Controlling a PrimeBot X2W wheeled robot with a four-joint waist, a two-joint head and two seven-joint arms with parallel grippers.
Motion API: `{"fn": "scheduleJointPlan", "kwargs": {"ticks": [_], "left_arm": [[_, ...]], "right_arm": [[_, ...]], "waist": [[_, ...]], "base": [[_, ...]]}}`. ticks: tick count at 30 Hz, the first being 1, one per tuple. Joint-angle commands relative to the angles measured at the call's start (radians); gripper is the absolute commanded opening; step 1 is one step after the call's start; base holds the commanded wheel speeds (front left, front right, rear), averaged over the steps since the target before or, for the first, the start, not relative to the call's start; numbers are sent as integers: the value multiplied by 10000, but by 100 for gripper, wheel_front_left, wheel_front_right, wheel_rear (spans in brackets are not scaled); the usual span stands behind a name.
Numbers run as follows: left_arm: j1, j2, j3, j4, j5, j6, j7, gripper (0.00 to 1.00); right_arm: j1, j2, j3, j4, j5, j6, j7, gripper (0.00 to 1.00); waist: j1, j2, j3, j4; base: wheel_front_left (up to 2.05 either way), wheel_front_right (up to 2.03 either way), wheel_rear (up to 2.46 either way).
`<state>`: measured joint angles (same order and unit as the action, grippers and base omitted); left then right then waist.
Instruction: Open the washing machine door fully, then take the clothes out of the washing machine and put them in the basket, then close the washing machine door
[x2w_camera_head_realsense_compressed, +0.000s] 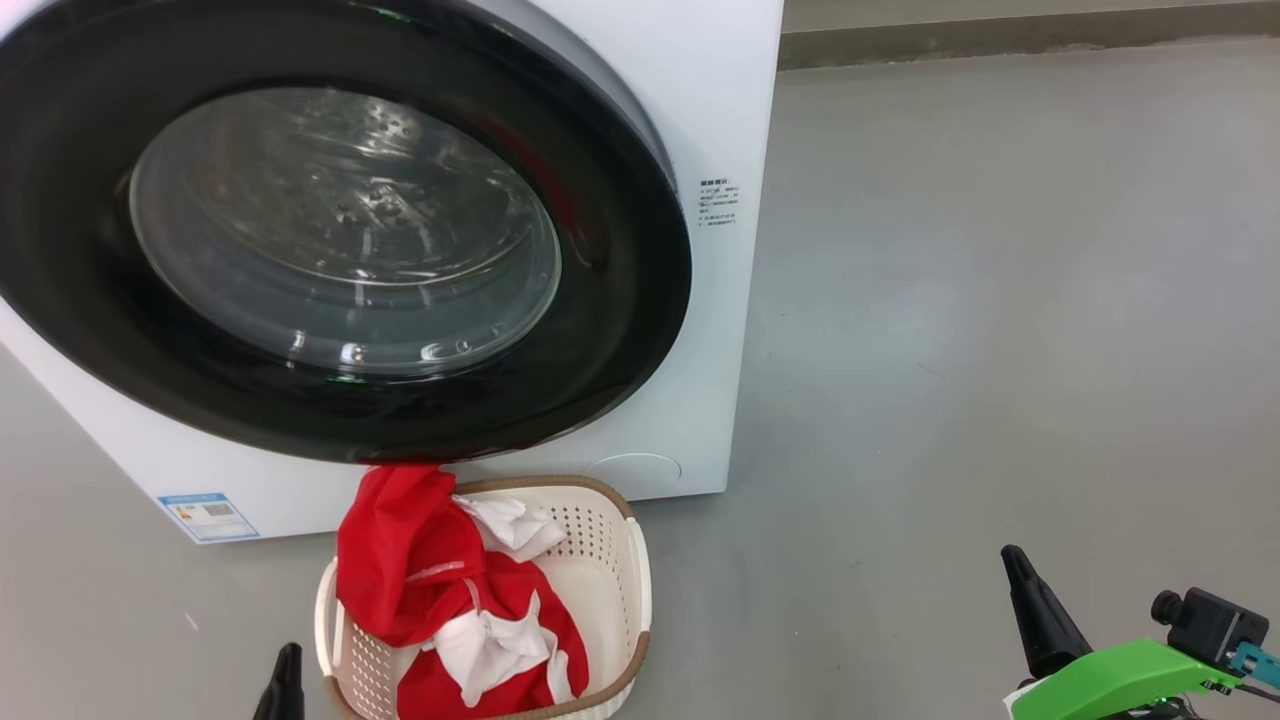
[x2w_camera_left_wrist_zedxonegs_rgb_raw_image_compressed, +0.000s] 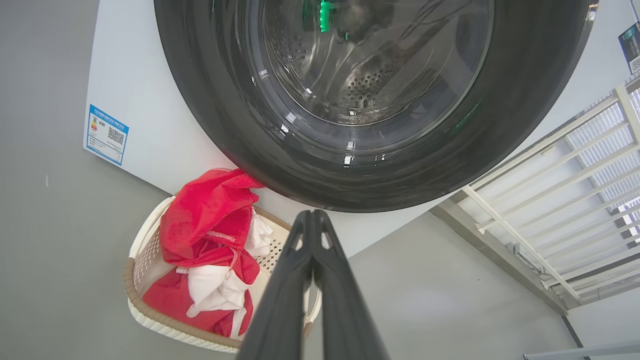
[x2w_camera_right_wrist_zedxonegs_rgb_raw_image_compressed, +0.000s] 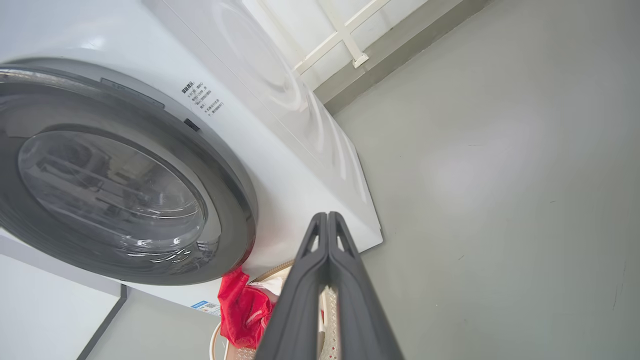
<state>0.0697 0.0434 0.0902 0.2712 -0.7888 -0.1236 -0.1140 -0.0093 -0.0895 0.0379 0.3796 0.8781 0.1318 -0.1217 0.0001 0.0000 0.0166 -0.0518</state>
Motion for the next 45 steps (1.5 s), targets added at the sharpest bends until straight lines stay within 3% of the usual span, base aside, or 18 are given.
{"fn": "scheduleJointPlan", "kwargs": {"ticks": [1,45], "left_arm": [[-454,77,116,-227,-262,-28,80,0],[-1198,72,187,-247,-4724,-52,1316,0]], "right_arm": [[-494,-78,-63,-313,224,-4,54,0],[-768,162,-851,-897,4232,-8,1321,0]], "waist": [[-1,0,-2,7],[-1,0,-77,294]], "base": [[0,0,0],[0,0,0]]}}
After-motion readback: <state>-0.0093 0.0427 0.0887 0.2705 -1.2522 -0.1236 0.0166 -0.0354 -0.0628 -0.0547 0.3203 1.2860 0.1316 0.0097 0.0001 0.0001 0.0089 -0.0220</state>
